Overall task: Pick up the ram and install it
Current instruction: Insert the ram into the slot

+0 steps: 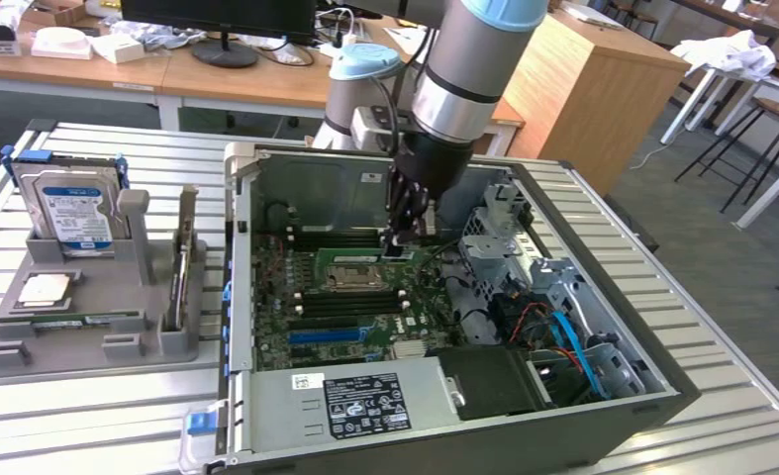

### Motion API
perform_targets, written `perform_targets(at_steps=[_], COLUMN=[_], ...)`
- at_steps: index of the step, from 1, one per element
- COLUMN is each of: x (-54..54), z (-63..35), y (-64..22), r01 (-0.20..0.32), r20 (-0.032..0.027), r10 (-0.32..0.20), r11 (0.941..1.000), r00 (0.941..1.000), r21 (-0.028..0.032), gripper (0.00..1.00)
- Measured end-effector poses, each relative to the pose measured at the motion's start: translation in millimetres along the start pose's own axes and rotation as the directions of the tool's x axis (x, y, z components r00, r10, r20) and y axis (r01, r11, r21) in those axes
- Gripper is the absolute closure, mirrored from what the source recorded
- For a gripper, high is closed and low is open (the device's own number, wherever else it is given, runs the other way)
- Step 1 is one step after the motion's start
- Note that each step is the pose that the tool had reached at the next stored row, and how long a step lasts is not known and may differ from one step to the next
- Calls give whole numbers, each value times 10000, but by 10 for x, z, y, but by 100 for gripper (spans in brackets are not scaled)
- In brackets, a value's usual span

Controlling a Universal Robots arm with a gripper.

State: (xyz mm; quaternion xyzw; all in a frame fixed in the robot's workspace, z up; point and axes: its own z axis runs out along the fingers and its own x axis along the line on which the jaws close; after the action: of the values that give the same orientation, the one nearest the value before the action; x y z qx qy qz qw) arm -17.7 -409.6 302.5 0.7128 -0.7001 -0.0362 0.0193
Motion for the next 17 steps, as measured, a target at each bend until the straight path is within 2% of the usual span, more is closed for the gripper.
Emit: perform_targets(at_steps=[17], x=[5], z=[155], y=[-12], r01=[1], r20=[-3], r10=[-1], r11=[10000], r00=[10000], r21=[-1], gripper=[89])
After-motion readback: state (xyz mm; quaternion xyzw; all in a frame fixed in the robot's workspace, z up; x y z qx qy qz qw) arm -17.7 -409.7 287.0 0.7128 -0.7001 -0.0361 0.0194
